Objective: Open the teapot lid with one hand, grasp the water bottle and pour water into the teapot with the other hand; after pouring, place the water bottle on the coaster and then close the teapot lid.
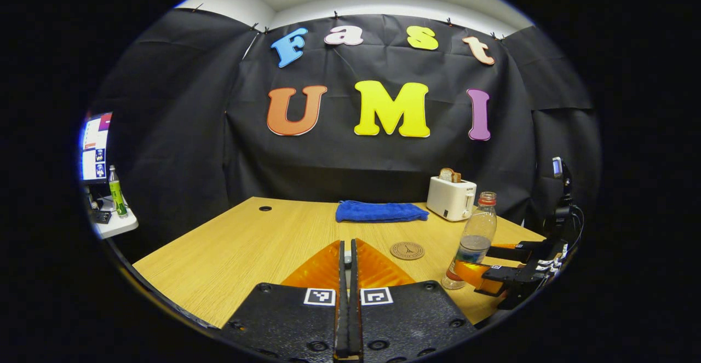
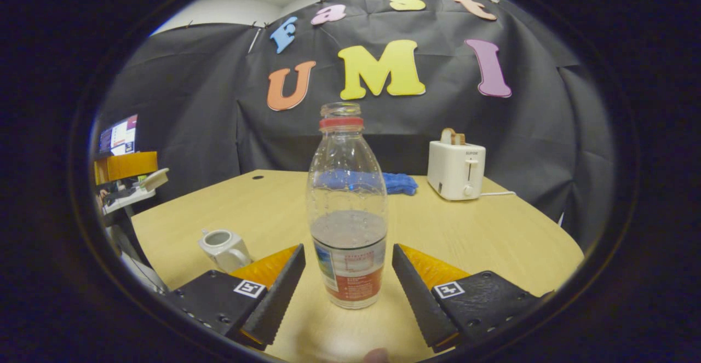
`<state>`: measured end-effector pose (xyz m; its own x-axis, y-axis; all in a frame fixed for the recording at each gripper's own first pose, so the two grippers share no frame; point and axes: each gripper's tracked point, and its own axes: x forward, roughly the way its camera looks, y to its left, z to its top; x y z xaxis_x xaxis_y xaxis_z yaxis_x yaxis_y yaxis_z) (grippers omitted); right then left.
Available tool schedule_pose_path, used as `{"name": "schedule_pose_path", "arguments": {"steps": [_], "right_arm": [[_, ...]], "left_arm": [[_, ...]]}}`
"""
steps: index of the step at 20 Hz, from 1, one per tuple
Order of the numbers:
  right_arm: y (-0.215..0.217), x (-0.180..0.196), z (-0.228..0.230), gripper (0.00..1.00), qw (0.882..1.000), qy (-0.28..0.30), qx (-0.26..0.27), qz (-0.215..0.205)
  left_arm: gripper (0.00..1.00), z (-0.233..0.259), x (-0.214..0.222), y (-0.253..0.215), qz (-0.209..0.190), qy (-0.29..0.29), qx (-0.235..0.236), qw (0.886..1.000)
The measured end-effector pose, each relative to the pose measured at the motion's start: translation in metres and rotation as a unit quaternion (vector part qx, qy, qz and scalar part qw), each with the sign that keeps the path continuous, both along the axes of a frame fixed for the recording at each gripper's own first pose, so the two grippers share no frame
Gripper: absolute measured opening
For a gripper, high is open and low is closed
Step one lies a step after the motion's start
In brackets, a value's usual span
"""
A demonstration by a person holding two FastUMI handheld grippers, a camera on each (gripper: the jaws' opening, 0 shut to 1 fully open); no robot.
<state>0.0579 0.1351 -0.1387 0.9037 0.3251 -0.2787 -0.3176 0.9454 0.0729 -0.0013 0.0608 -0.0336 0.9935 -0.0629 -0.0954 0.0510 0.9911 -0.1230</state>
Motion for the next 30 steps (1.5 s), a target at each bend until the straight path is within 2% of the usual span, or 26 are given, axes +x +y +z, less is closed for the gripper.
{"name": "schedule_pose_path", "arguments": {"steps": [2, 5, 6, 8, 11, 13, 17, 21, 27, 30], "right_arm": [[0.002, 0.003, 0.001, 0.95, 1.0, -0.002, -0.002, -0.006], [0.001, 0.006, 0.001, 0.81, 1.0, -0.004, -0.008, -0.016], [0.002, 0.004, 0.002, 0.75, 1.0, -0.009, -0.022, -0.014], [0.004, 0.003, 0.008, 0.71, 0.998, -0.026, -0.052, -0.003], [0.013, 0.001, 0.015, 0.7, 0.994, -0.044, -0.099, 0.022], [0.014, 0.006, 0.018, 0.68, 0.985, -0.06, -0.159, 0.038], [0.01, 0.019, 0.021, 0.68, 0.958, -0.089, -0.269, 0.051], [-0.002, 0.023, 0.026, 0.67, 0.914, -0.128, -0.382, 0.045], [0.011, 0.039, 0.034, 0.68, 0.853, -0.182, -0.485, 0.064], [0.023, 0.032, 0.025, 0.68, 0.824, -0.202, -0.523, 0.081]], "left_arm": [[0.03, -0.003, 0.001, 0.005, 0.004, 0.006, 0.002, 1.0], [0.03, -0.005, 0.0, 0.01, 0.004, 0.009, -0.002, 1.0], [0.02, -0.005, 0.0, 0.012, 0.005, 0.01, -0.003, 1.0], [0.03, -0.004, -0.001, 0.018, 0.012, 0.007, -0.004, 1.0], [0.03, -0.008, 0.0, 0.023, 0.016, 0.013, -0.003, 1.0], [0.03, -0.006, -0.002, 0.026, 0.017, 0.015, 0.001, 1.0], [0.03, 0.001, -0.006, 0.03, 0.017, 0.005, 0.002, 1.0], [0.03, 0.003, -0.009, 0.036, 0.022, 0.004, 0.004, 1.0], [0.02, 0.0, -0.012, 0.053, 0.034, 0.007, 0.001, 0.999], [0.02, -0.006, -0.011, 0.057, 0.036, 0.014, 0.0, 0.999]]}}
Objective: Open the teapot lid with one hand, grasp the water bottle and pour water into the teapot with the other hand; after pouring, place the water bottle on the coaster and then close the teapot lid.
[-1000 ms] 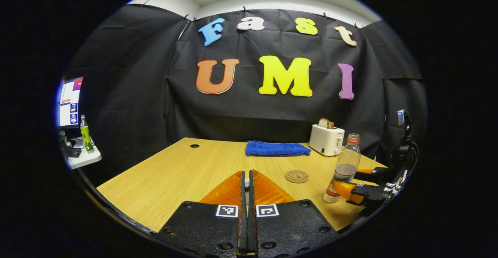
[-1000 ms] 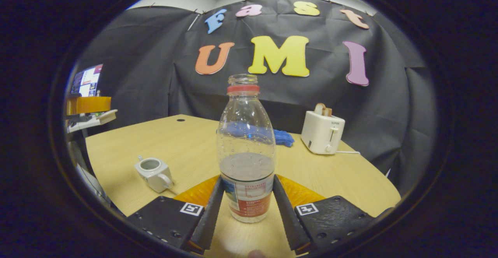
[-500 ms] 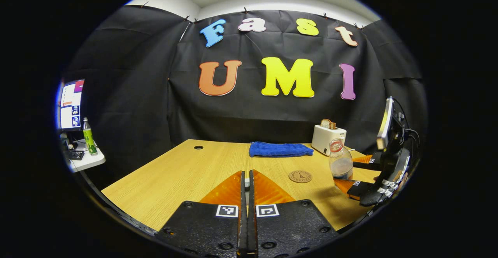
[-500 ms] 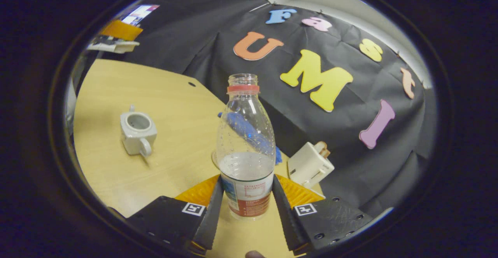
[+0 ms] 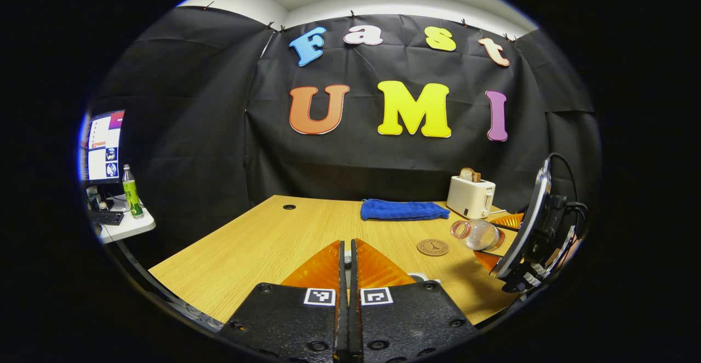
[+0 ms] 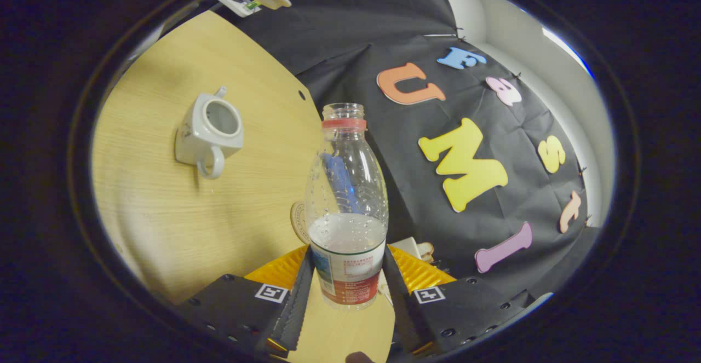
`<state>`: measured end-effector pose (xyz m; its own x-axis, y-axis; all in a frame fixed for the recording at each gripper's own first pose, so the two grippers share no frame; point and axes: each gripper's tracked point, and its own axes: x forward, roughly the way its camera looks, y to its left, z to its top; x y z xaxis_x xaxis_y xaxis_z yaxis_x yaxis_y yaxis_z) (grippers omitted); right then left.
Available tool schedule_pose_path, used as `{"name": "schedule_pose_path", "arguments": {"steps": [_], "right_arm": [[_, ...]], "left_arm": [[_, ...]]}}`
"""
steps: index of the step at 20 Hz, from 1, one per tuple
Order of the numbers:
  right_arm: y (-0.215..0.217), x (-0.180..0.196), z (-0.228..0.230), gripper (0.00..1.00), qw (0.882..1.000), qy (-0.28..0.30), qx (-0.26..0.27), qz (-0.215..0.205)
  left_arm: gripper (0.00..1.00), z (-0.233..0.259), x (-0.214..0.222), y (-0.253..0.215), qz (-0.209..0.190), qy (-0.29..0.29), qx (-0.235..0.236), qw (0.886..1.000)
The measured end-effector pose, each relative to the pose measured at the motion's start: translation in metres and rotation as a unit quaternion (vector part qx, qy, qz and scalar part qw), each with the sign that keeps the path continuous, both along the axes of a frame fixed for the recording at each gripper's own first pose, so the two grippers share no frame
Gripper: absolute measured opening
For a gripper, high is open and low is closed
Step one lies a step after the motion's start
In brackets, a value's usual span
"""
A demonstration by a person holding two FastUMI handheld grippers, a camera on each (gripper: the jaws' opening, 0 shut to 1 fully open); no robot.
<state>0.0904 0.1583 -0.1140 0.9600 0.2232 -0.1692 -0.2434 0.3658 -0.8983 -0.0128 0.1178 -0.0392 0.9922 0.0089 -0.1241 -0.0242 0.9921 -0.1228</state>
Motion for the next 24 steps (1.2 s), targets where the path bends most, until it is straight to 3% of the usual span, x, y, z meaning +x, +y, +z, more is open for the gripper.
{"name": "schedule_pose_path", "arguments": {"steps": [6, 11, 24], "right_arm": [[0.012, 0.004, 0.001, 0.68, 0.993, -0.062, -0.102, 0.025], [0.017, 0.008, 0.007, 0.68, 0.979, -0.106, -0.171, 0.041], [0.038, 0.006, 0.025, 0.69, 0.943, -0.175, -0.273, 0.079]], "left_arm": [[0.03, 0.0, -0.002, 0.005, -0.003, 0.001, -0.004, 1.0], [0.02, -0.002, -0.003, 0.01, -0.001, 0.004, -0.006, 1.0], [0.02, -0.006, -0.004, 0.016, 0.001, 0.008, -0.009, 1.0]]}}
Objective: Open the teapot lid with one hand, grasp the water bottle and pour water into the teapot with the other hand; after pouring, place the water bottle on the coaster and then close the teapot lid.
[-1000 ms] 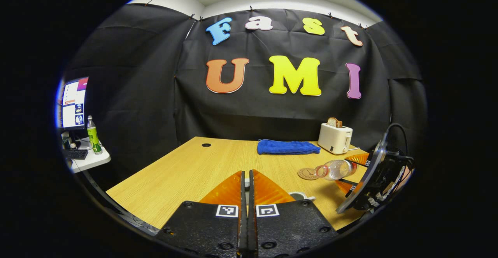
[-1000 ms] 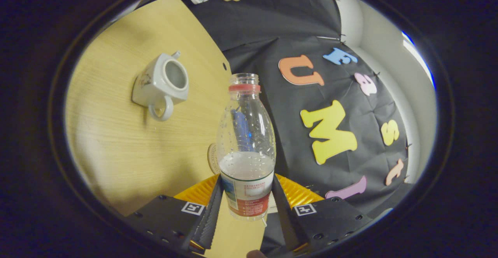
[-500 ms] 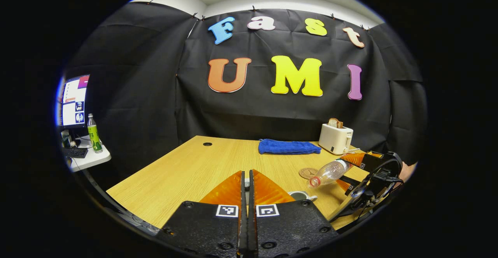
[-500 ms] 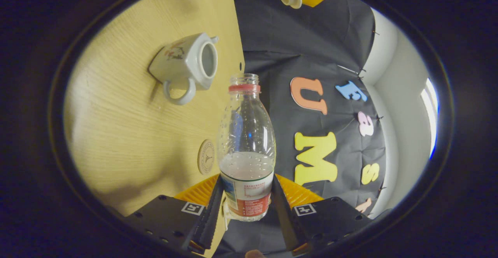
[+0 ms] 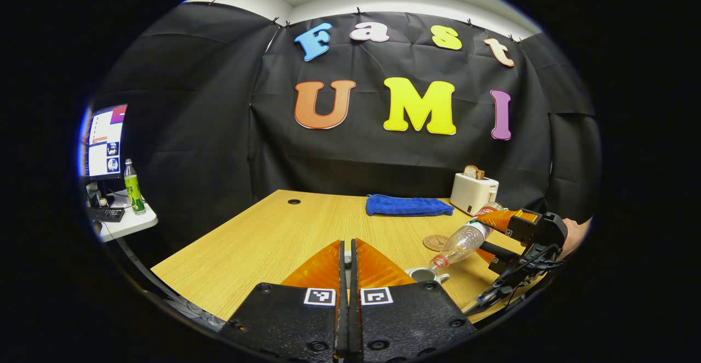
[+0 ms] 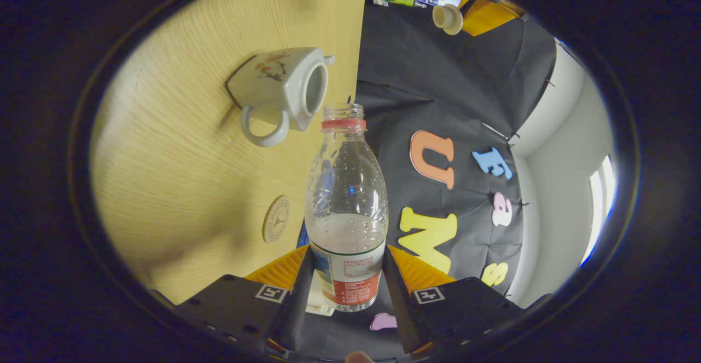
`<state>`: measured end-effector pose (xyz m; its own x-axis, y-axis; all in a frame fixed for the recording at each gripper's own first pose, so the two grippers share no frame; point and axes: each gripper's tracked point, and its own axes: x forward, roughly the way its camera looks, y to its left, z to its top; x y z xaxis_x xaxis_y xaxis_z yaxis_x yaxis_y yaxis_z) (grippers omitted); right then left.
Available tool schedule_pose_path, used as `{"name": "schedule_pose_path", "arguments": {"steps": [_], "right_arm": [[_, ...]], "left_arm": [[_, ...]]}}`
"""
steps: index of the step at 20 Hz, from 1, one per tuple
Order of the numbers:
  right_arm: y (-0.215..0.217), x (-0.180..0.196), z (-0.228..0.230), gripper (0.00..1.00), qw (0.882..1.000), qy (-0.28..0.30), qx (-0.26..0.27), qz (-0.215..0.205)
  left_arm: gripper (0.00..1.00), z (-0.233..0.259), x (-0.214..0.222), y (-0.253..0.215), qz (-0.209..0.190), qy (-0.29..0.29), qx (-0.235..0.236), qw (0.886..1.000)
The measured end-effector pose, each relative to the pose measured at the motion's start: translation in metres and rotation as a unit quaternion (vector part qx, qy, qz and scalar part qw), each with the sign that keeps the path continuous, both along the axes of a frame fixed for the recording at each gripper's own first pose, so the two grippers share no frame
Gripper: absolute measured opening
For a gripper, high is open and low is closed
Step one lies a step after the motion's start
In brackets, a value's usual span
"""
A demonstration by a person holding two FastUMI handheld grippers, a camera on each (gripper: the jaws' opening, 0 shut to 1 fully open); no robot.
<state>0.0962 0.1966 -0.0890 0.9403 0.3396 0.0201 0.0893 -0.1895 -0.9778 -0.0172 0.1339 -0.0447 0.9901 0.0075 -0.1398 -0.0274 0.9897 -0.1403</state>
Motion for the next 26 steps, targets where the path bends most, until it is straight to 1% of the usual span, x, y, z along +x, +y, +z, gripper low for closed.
{"name": "schedule_pose_path", "arguments": {"steps": [7, 11, 16, 21, 26], "right_arm": [[0.017, -0.003, 0.015, 0.69, 0.998, -0.033, -0.041, 0.022], [0.018, -0.005, 0.018, 0.68, 0.997, -0.044, -0.059, 0.026], [0.024, -0.006, 0.029, 0.68, 0.991, -0.085, -0.091, 0.04], [0.025, -0.007, 0.032, 0.69, 0.99, -0.092, -0.103, 0.041], [0.022, -0.005, 0.028, 0.68, 0.993, -0.074, -0.086, 0.033]], "left_arm": [[0.03, -0.001, -0.001, 0.002, 0.0, 0.001, -0.002, 1.0], [0.03, -0.001, 0.0, 0.004, 0.0, 0.001, -0.006, 1.0], [0.03, -0.002, -0.001, 0.004, -0.001, 0.003, -0.007, 1.0], [0.03, -0.002, -0.001, 0.004, -0.001, 0.001, -0.009, 1.0], [0.03, -0.001, 0.002, 0.0, -0.004, 0.0, -0.008, 1.0]]}}
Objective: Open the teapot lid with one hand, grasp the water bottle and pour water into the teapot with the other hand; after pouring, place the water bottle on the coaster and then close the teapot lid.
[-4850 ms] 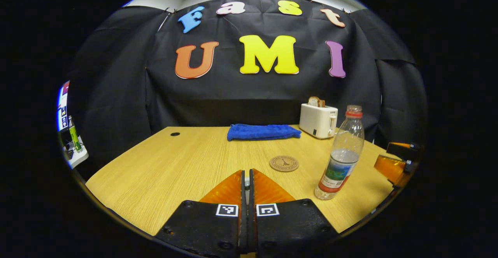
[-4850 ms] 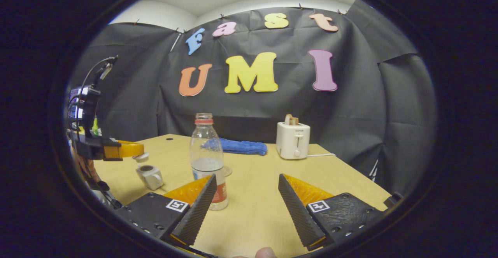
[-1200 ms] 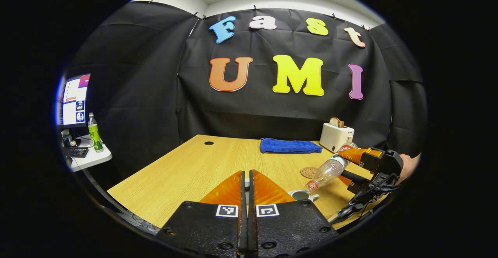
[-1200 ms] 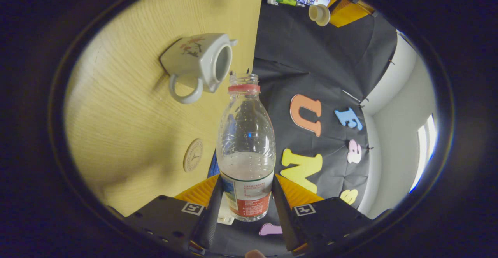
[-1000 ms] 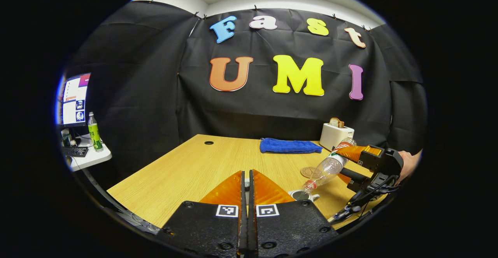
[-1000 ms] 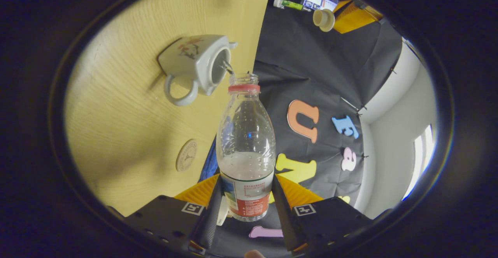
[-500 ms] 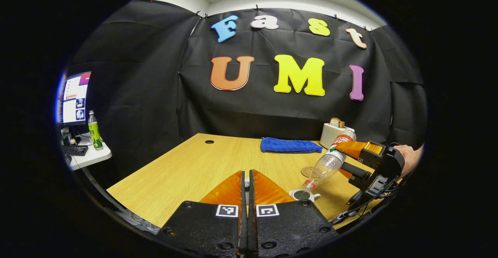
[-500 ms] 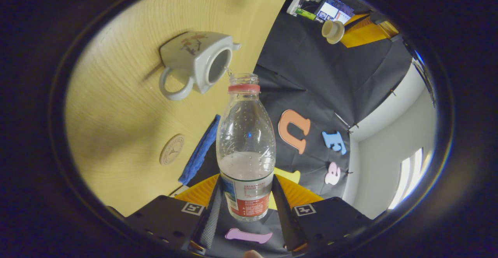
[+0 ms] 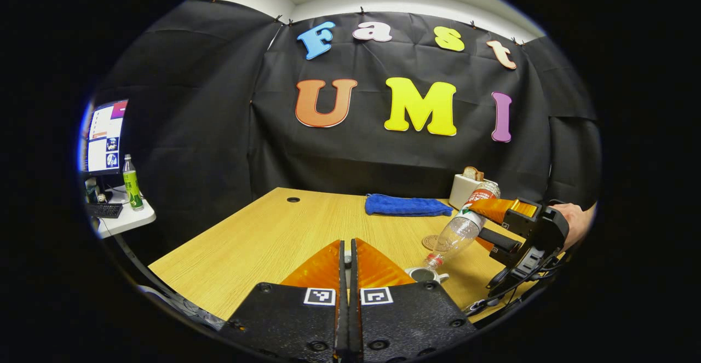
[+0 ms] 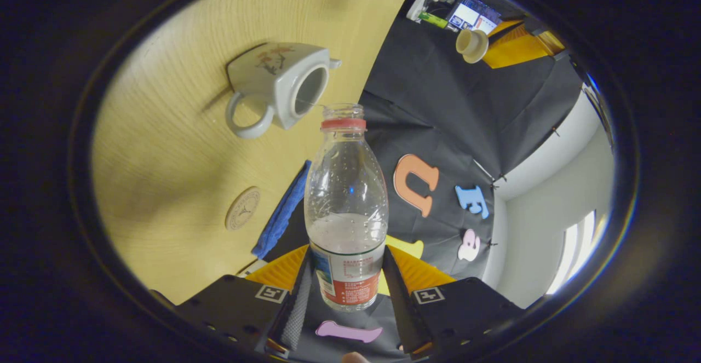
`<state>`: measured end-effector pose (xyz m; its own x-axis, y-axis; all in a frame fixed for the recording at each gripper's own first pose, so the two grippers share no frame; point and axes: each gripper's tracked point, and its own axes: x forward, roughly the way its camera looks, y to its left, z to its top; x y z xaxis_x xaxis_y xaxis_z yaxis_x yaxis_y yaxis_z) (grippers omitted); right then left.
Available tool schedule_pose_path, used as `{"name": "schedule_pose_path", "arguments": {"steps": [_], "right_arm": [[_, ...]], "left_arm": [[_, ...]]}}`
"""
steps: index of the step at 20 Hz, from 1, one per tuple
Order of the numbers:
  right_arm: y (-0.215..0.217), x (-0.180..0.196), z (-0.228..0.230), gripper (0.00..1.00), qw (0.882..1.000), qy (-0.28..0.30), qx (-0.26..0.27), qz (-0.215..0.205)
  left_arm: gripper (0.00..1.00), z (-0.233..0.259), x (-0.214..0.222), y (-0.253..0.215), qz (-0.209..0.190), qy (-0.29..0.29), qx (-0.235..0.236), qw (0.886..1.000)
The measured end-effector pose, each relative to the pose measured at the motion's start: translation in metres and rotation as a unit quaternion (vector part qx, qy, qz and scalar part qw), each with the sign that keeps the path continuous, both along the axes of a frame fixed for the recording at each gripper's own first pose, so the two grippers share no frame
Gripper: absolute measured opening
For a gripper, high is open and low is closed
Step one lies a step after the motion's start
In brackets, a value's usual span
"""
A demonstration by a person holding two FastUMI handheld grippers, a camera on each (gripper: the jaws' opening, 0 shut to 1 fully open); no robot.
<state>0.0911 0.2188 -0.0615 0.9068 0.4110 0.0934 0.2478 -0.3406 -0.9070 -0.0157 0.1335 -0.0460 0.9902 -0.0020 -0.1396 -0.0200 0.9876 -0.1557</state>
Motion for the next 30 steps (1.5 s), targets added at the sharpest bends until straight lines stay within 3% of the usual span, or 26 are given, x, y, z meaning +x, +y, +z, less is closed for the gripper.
{"name": "schedule_pose_path", "arguments": {"steps": [4, 6, 11, 14, 19, 21, 27, 30], "right_arm": [[-0.007, 0.004, -0.015, 0.7, 0.997, 0.052, 0.059, -0.018], [-0.011, 0.003, -0.033, 0.7, 0.987, 0.103, 0.116, -0.032], [-0.019, -0.012, -0.06, 0.7, 0.935, 0.226, 0.263, -0.077], [-0.016, -0.016, -0.067, 0.7, 0.879, 0.3, 0.36, -0.091], [-0.016, -0.04, -0.057, 0.68, 0.743, 0.394, 0.533, -0.091], [-0.021, -0.042, -0.044, 0.7, 0.696, 0.406, 0.586, -0.083], [-0.049, -0.009, -0.008, 0.69, 0.588, 0.398, 0.701, -0.066], [-0.047, 0.022, 0.005, 0.69, 0.555, 0.394, 0.73, -0.057]], "left_arm": [[0.03, 0.004, 0.0, -0.001, 0.0, -0.005, -0.002, 1.0], [0.03, 0.004, 0.0, -0.002, 0.0, -0.007, -0.005, 1.0], [0.03, 0.008, 0.0, -0.01, -0.006, -0.01, -0.003, 1.0], [0.0, 0.013, 0.001, -0.017, -0.011, -0.018, -0.004, 1.0], [0.03, 0.014, 0.002, -0.03, -0.024, -0.018, 0.0, 1.0], [0.03, 0.015, 0.002, -0.033, -0.027, -0.02, 0.001, 0.999], [0.03, 0.015, 0.003, -0.038, -0.032, -0.02, -0.001, 0.999], [0.03, 0.013, 0.003, -0.037, -0.032, -0.017, 0.001, 0.999]]}}
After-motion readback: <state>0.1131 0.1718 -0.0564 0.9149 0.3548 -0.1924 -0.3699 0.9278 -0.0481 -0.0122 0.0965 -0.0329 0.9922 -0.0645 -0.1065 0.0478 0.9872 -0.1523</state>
